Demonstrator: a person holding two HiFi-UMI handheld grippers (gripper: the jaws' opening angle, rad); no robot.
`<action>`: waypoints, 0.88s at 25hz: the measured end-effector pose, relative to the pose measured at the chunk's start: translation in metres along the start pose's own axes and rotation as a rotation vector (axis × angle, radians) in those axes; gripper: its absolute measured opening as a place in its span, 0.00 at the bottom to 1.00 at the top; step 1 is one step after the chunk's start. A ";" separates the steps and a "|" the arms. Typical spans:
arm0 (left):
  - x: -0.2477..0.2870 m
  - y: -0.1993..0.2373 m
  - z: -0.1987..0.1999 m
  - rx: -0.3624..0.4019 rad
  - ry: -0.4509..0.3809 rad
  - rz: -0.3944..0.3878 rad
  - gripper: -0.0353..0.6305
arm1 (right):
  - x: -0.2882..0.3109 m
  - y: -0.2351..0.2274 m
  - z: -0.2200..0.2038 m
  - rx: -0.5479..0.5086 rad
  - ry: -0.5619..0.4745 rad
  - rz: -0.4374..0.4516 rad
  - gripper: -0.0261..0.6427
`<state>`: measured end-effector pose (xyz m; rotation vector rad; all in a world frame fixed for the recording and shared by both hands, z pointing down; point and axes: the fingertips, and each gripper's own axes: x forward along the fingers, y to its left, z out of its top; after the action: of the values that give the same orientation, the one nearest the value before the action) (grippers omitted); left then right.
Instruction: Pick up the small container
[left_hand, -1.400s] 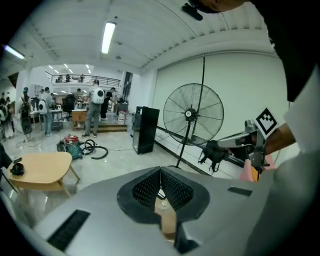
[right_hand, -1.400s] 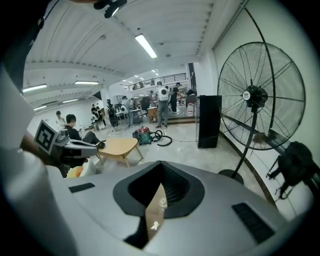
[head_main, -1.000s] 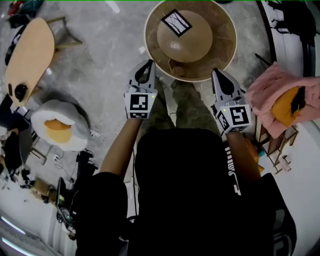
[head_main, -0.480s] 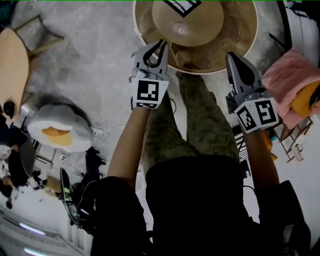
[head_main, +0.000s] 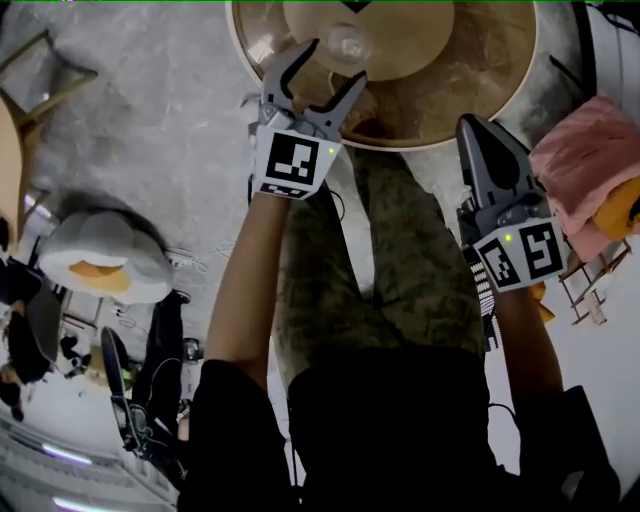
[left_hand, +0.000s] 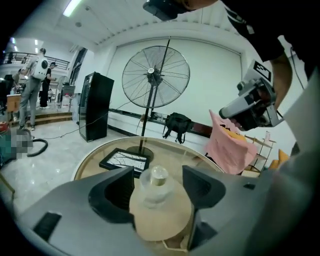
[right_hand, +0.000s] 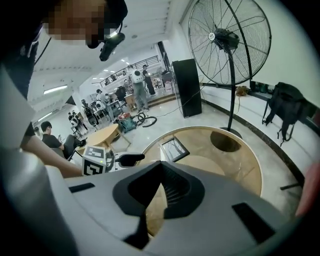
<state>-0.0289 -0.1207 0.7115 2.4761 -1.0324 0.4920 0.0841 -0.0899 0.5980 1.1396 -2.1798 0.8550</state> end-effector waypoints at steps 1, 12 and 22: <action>0.005 -0.004 -0.005 0.026 0.010 -0.007 0.51 | 0.001 -0.003 -0.004 0.001 0.004 0.000 0.06; 0.061 0.002 -0.046 0.110 0.061 0.066 0.59 | 0.008 -0.033 -0.043 0.064 0.029 -0.025 0.06; 0.093 0.003 -0.052 0.065 0.052 0.105 0.59 | -0.004 -0.041 -0.071 0.129 0.040 -0.038 0.06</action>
<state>0.0221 -0.1512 0.7993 2.4599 -1.1469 0.6285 0.1322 -0.0535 0.6540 1.2112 -2.0895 1.0053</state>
